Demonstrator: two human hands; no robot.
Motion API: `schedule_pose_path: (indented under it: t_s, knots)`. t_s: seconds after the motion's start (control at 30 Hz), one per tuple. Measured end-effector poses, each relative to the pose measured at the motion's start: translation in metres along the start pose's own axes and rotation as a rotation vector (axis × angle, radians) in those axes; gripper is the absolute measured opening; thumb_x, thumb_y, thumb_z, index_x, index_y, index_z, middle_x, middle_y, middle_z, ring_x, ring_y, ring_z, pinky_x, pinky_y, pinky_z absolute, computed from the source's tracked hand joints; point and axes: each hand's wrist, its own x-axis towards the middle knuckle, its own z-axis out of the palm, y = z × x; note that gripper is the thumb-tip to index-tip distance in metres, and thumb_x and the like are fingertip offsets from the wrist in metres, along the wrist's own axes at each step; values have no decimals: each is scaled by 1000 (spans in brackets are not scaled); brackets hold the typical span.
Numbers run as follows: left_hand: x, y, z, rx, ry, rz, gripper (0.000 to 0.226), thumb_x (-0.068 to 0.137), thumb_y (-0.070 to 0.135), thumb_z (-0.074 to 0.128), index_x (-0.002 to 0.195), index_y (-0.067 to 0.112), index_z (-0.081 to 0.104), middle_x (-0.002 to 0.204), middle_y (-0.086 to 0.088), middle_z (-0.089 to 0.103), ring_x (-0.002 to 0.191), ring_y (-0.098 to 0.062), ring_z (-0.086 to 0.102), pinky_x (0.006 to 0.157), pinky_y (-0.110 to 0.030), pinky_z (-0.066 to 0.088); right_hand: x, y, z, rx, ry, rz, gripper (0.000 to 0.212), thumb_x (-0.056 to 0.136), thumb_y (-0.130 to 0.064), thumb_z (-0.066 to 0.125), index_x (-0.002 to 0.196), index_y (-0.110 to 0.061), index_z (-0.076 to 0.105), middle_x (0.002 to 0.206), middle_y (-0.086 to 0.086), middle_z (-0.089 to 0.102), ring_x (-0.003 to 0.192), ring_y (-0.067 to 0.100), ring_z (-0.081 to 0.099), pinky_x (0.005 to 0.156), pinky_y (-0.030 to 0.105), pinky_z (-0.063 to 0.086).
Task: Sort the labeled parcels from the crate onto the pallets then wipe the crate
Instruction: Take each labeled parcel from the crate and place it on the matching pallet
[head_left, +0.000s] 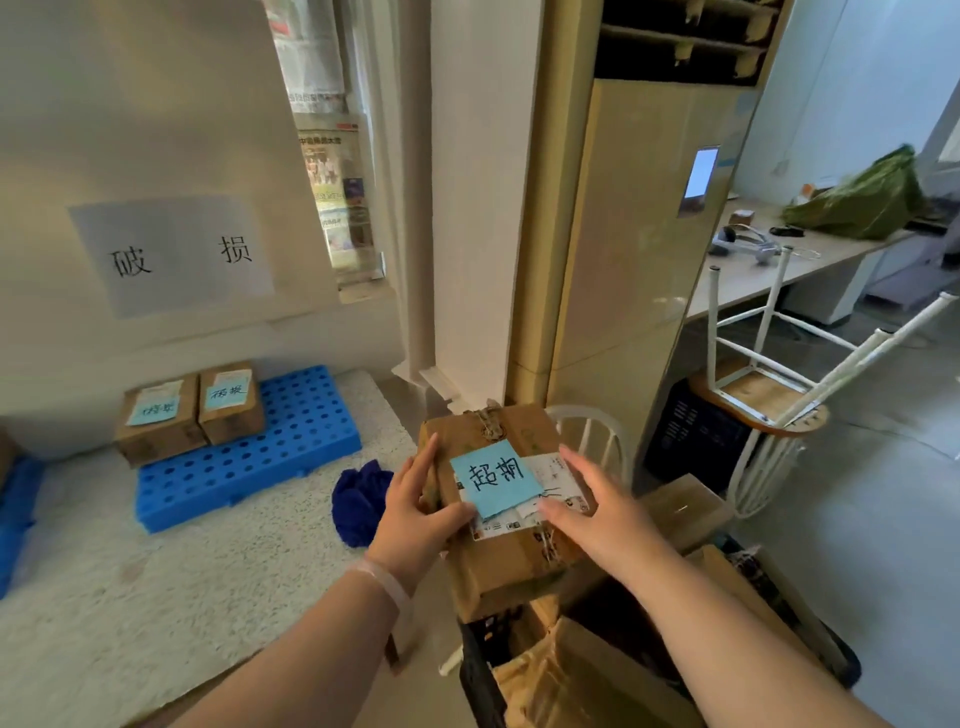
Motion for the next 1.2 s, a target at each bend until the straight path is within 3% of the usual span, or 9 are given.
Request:
schedule_pose_path:
  t_s: [0.13, 0.27, 0.37, 0.5, 0.7, 0.87, 0.97, 1.07, 1.2]
  knots:
    - [-9, 4, -40, -70, 61, 7, 72, 63, 23, 79, 103, 75, 52, 141, -4, 42, 118, -29, 57, 83, -46, 59, 12, -26, 35, -23, -192, -82, 74, 90, -48, 61, 148, -53, 15, 147, -13, 27, 127, 11, 35, 106, 43, 40]
    - [-15, 5, -91, 22, 124, 24, 74, 57, 44, 74, 113, 79, 41, 151, 1, 34, 128, -29, 48, 93, -47, 54, 23, -56, 84, -18, -208, -146, 72, 86, -52, 64, 142, -61, 20, 143, -11, 27, 128, 13, 38, 108, 48, 41]
    - [-20, 6, -135, 112, 92, 35, 101, 52, 54, 83, 126, 79, 19, 150, 7, 32, 129, -25, 46, 103, -49, 47, 28, -85, 125, -46, -203, -177, 69, 86, -52, 63, 142, -60, 24, 139, -9, 28, 128, 15, 39, 107, 45, 43]
    - [-26, 8, -204, 320, 90, 63, 137, 48, 59, 88, 145, 56, -8, 154, 13, 19, 139, -18, 32, 113, -49, 35, 29, -131, 180, -74, -233, -232, 66, 90, -49, 61, 144, -56, 25, 141, -7, 26, 125, 12, 37, 106, 35, 43]
    - [-34, 12, -322, 398, 161, 59, 126, 36, 77, 79, 138, 63, 5, 155, 12, 18, 141, -18, 30, 111, -49, 37, 31, -202, 273, -66, -266, -282, 66, 88, -51, 62, 144, -55, 27, 139, -6, 27, 124, 10, 38, 105, 35, 44]
    - [-49, 7, -418, 422, 230, 33, 112, 68, 41, 85, 147, 51, 6, 156, 8, 16, 139, -21, 31, 110, -48, 39, 30, -260, 356, -98, -328, -319, 68, 89, -53, 60, 146, -55, 24, 142, -6, 24, 130, 13, 36, 107, 37, 42]
    - [-60, 2, -473, 492, 280, -9, 113, 65, 45, 84, 147, 53, 6, 158, 9, 10, 144, -23, 23, 113, -50, 34, 23, -288, 404, -95, -344, -363, 69, 89, -53, 60, 147, -53, 23, 144, -5, 22, 133, 14, 35, 110, 37, 39]
    - [-70, -1, -519, 545, 305, -30, 119, 55, 58, 83, 144, 58, 4, 159, 12, 5, 147, -21, 14, 116, -51, 28, 20, -311, 446, -127, -382, -382, 69, 90, -55, 57, 146, -56, 17, 150, -5, 14, 136, 16, 31, 111, 37, 38]
    - [-83, -7, -561, 547, 373, -19, 113, 63, 50, 85, 140, 59, 3, 160, 10, 3, 148, -19, 9, 118, -49, 23, 28, -338, 490, -174, -471, -417, 71, 89, -54, 58, 142, -64, 12, 159, -9, -13, 148, 20, 11, 118, 40, 27]
